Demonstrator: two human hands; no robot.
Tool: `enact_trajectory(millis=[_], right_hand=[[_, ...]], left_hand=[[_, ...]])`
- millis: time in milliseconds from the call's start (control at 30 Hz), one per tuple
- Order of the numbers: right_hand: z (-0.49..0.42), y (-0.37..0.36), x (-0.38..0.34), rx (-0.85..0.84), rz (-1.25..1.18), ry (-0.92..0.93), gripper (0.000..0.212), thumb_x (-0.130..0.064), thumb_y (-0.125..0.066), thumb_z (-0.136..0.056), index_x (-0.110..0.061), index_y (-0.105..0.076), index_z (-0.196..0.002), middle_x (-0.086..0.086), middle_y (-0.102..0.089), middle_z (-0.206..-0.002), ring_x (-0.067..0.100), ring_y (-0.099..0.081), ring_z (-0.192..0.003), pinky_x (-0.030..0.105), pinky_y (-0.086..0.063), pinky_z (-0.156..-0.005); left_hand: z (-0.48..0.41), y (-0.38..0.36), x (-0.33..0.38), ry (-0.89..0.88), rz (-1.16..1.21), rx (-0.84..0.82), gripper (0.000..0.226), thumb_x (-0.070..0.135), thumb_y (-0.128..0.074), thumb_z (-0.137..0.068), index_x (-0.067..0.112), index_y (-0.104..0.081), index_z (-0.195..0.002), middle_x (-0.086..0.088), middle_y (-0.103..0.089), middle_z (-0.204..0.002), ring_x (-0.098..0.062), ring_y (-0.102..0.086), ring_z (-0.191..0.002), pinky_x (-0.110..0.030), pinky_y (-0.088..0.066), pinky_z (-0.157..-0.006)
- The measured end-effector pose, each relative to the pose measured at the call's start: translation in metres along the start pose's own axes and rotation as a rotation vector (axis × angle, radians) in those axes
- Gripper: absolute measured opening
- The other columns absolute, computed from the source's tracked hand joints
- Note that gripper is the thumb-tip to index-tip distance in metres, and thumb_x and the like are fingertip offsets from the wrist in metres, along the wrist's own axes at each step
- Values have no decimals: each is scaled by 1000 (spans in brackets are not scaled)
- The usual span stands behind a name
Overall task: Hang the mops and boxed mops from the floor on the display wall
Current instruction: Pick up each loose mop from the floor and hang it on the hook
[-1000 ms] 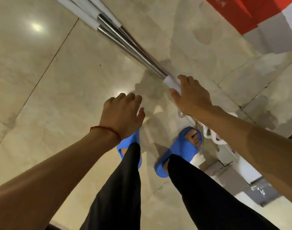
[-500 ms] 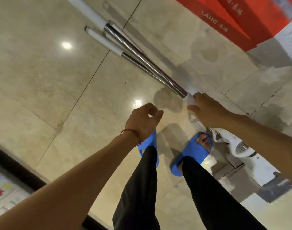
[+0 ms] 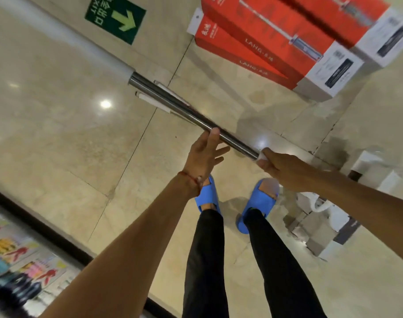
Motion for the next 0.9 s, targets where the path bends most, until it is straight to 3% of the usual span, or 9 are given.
enact_trajectory(millis=[167,333,467,533,600,633,700,800,900], right_hand=[[50,15,-3,71,-33,29,44,-59,-27,-97,-18,-41,-107,5,-51,-70,21,-54,-63,31,-40,-57],[120,35,-27,158,-198,-35,80,-62,-24,-98,2,-35,-146,12,-63,-93,34,-65,-93,52,-53,-88],[182,45,-45,312,-340,-57,74,-58,-26,-104,3,-35,-146,2,-57,-84,30,-62,-85,48,-49,-80],[218,49,-65,342,-421,-61,99,-78,-19,-91,5,-37,-143,14,-67,-102,45,-64,-101,52,-50,-90],[248,49,-73,378,-632,-114,88,-64,-27,-102,9,-29,-151,21,-65,-129,48,-59,-120,58,-43,-109],[262,49,-78,369,-683,-134,72,-49,-32,-109,6,-29,-154,20,-65,-124,43,-61,-115,54,-45,-108],[292,48,-86,420,-637,-131,53,-43,-35,-110,-11,-36,-152,5,-64,-94,22,-62,-85,35,-53,-81],[342,44,-88,577,-533,-49,37,-75,-35,-94,-44,-44,-114,-3,-55,-81,19,-57,-76,39,-45,-70],[385,23,-54,652,-516,-14,47,-94,-28,-82,-57,-39,-108,-6,-56,-83,13,-55,-76,44,-51,-77]], left_hand=[[36,-28,15,-143,-75,-28,42,28,-38,-111,1,-55,-139,-12,-64,-133,-15,-66,-107,-25,-50,-94],[77,-53,53,-279,-36,-112,38,29,-40,-111,5,-65,-126,-15,-70,-129,-24,-67,-119,-29,-55,-97],[119,-80,94,-385,-26,-256,36,36,-38,-111,14,-67,-108,-6,-73,-107,-18,-68,-99,-28,-56,-87],[144,-94,110,-418,-4,-300,40,45,-39,-109,15,-64,-105,-3,-71,-97,-17,-67,-95,-33,-56,-87],[170,-107,124,-445,52,-327,41,49,-40,-107,16,-62,-96,0,-69,-85,-20,-67,-92,-40,-56,-91],[184,-114,131,-448,80,-348,41,45,-39,-109,15,-61,-92,0,-68,-80,-21,-68,-88,-40,-56,-89],[214,-131,146,-438,147,-408,40,38,-38,-111,12,-59,-88,0,-67,-72,-19,-68,-76,-34,-56,-80],[261,-162,164,-399,219,-511,41,34,-37,-111,9,-59,-87,2,-68,-67,-15,-70,-66,-33,-57,-77],[314,-194,168,-415,142,-624,47,39,-35,-110,10,-64,-87,2,-69,-66,-13,-69,-65,-33,-55,-76]])
Point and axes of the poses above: each hand's wrist, its own z-axis away from the middle knuckle, its own y-axis out of the back of the hand, x = y × z, the point moved 2 cm from there along -z, towards the middle knuckle
